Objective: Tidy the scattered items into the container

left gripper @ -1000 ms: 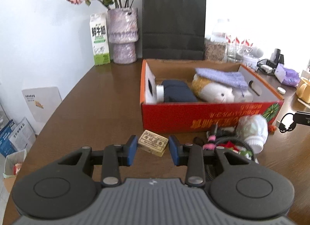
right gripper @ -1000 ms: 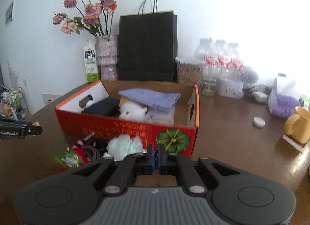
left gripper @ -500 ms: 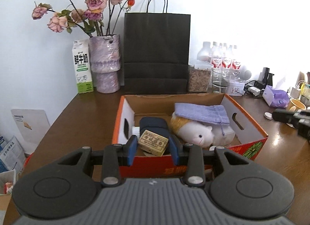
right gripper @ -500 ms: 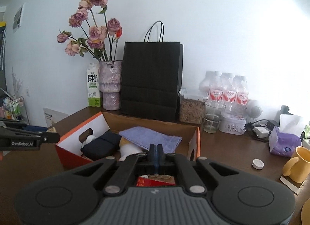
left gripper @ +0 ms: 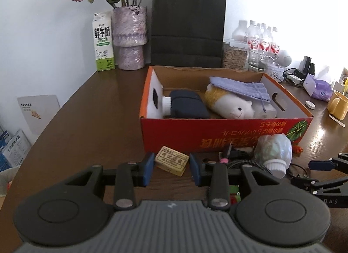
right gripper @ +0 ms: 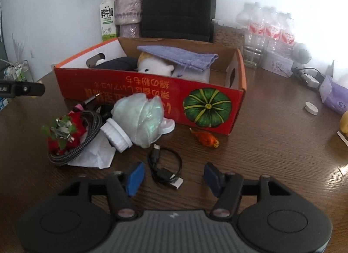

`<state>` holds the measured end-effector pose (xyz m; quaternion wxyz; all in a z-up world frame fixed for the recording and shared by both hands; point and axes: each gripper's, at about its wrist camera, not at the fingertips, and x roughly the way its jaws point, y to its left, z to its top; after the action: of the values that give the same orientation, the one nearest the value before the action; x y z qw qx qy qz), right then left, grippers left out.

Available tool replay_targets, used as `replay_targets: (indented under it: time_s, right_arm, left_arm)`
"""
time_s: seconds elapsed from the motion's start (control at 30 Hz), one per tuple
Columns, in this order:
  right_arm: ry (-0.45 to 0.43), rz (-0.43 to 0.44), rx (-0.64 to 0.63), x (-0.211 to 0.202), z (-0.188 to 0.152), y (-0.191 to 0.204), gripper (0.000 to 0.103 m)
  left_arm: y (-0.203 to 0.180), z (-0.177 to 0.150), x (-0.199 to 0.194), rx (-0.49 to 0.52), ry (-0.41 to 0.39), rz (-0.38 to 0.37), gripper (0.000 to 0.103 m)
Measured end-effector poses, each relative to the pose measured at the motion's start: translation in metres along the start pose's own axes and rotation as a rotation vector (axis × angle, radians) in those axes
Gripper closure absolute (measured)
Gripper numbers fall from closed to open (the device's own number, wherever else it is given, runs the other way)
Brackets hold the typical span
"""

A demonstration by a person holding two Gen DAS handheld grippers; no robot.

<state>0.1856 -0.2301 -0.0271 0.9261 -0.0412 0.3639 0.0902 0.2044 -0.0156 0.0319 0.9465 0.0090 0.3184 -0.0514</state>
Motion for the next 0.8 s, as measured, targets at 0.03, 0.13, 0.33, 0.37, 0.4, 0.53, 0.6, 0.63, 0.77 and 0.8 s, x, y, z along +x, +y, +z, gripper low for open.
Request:
replay_targets:
  time_s: [0.03,0.13,0.33,0.37,0.4,0.53,0.6,0.63,0.77,0.8]
  right_arm:
    - [-0.002,0.003,-0.003,0.000,0.000,0.000,0.046]
    - [-0.011,0.029,-0.001,-0.004,0.000,0.002,0.075]
    - [-0.015,0.024,-0.002,-0.008,0.000,0.007,0.080]
    - [-0.020,0.023,0.001,-0.010,0.000,0.006,0.088]
    - [-0.024,0.023,0.005,-0.012,0.000,0.006,0.090]
    - [-0.023,0.020,0.009,-0.014,0.001,0.004,0.098]
    - [-0.024,0.023,0.012,-0.015,0.000,0.003,0.101]
    - [-0.026,0.025,0.019,-0.016,0.000,0.003,0.101]
    - [-0.054,0.013,0.020,-0.022,0.000,0.004,0.102]
    - [-0.060,0.011,0.018,-0.024,0.000,0.005,0.102]
  left_arm:
    - [0.001,-0.001,-0.001,-0.002,-0.001,0.001,0.067]
    - [0.002,-0.003,-0.004,-0.005,-0.003,0.000,0.067]
    - [0.003,-0.005,-0.008,-0.009,-0.002,-0.005,0.067]
    - [0.003,-0.005,-0.008,-0.009,-0.003,-0.005,0.067]
    - [0.002,-0.005,-0.008,-0.009,-0.003,-0.006,0.067]
    - [0.001,-0.006,-0.011,-0.008,-0.004,-0.010,0.067]
    - [0.000,-0.007,-0.012,-0.009,-0.005,-0.011,0.067]
    - [0.000,-0.007,-0.012,-0.009,-0.005,-0.010,0.067]
    - [0.001,-0.007,-0.015,-0.011,-0.008,-0.008,0.067]
    - [0.001,-0.007,-0.016,-0.011,-0.010,-0.007,0.067]
